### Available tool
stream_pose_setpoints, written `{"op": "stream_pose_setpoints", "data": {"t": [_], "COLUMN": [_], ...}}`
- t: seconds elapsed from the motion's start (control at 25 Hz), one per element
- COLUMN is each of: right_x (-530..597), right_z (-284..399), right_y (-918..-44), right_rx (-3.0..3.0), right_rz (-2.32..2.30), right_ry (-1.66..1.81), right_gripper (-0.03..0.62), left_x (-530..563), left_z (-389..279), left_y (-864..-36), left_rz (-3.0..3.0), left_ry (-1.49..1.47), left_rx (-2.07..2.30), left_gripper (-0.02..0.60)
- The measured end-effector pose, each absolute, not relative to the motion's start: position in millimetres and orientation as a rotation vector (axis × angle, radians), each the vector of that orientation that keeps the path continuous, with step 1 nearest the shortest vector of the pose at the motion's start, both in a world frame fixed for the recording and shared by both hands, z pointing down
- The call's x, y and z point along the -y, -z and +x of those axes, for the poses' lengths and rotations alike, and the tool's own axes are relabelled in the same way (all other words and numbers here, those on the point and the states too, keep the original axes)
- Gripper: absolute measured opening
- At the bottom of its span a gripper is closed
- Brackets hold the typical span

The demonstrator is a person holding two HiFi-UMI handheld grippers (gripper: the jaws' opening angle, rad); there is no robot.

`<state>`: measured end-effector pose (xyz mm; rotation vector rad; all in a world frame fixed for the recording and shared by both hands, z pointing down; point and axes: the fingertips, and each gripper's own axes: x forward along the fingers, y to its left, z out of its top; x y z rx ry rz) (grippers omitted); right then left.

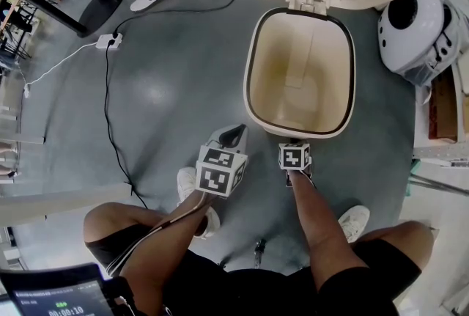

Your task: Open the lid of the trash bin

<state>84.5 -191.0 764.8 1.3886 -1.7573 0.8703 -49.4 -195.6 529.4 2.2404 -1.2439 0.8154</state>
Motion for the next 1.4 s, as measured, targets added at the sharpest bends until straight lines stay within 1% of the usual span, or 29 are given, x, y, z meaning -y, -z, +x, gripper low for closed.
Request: {"op": "stream_pose_setpoints", "data": {"t": [1.4], "right_x": [193.0], "right_z": [89.2], "right_y": [-767.3], "right_rx": [1.797], "right_rz": [1.495], "right_ry": [-0.914], "right_gripper": [0.005], "left_x": [198.6], "left_z": [-52.2], "left_y": [-529.2], "left_rz": [2.205], "left_ry": [-0.774], "left_rx": [1.262], "left_gripper": [0.0]}}
